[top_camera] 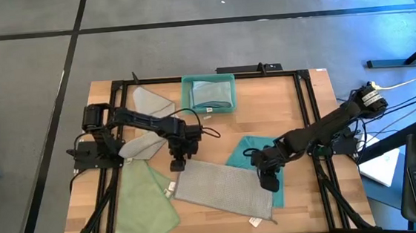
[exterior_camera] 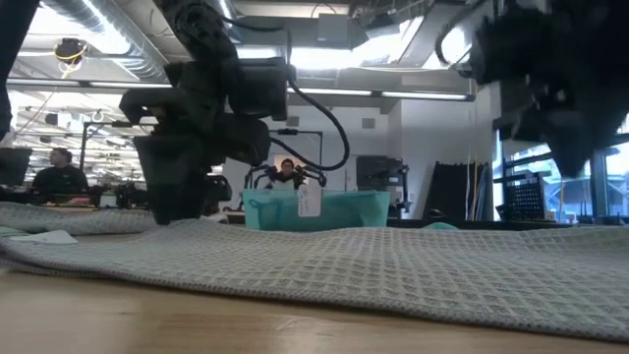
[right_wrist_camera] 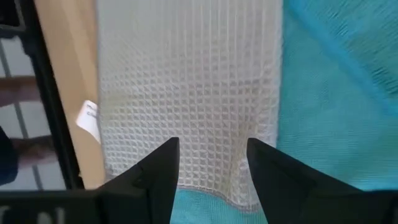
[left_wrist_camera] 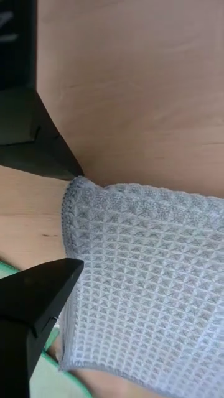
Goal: Fold microfiber towels
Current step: Fold the gray towel
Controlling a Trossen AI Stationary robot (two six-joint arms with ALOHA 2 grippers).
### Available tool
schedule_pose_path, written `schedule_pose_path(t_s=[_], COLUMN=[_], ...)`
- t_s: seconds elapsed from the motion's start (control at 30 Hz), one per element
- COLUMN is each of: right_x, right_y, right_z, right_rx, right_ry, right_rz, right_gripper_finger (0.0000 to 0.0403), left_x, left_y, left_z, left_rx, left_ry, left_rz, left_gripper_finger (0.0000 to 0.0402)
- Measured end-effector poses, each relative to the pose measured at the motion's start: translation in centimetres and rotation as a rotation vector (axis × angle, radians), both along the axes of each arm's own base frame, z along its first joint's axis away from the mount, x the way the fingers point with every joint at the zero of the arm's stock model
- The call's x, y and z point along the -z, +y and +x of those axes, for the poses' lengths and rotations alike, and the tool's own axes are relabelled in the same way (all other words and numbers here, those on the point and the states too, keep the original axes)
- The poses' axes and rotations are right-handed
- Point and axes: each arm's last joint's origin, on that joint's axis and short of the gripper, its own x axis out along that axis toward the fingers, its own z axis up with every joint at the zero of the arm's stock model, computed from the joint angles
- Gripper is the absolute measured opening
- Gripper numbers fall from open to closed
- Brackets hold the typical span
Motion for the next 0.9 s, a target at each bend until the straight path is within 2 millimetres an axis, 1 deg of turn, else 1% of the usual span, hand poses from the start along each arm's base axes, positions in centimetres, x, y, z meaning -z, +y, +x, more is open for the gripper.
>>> schedule_pose_path(t_s=[0.13,0.3,0.43,0.57,0.67,0.77,0.83,0.9], right_x=[-2.6,-4.7,-5.4,-5.8,-6.1,-6.6,-7.1,-7.6], right_y=[-0.1,-0.4,-0.3,0.0,0.3,0.4,0.3,0.2], right_z=[0.1,0.0,-0.4,-0.9,-1.3,-1.8,-2.2,-2.6], right_rx=[0.03,0.109,0.139,0.144,0.152,0.15,0.15,0.148], right_ry=[-0.08,-0.152,-0.164,-0.162,-0.156,-0.17,-0.184,-0.198], right_rz=[-0.02,-0.012,0.0,0.019,0.04,0.056,0.067,0.076], right_gripper_finger=[0.019,0.019,0.019,0.019,0.019,0.019,0.019,0.019], left_x=[0.0,-0.1,-0.1,0.1,0.4,0.3,0.1,-0.3], left_y=[0.9,1.6,1.3,0.5,-0.3,-0.7,-0.8,-0.8], left_z=[0.2,0.3,0.4,0.1,-0.2,-0.2,0.1,0.4], left_rx=[-0.026,-0.05,-0.044,-0.029,-0.04,-0.076,-0.107,-0.139], left_ry=[-0.035,-0.047,-0.05,-0.035,-0.007,0.021,0.036,0.045], left_rz=[-0.024,-0.022,-0.01,0.017,0.071,0.086,0.091,0.089], left_gripper_finger=[0.0218,0.0218,0.0218,0.0218,0.0215,0.0196,0.0166,0.0122])
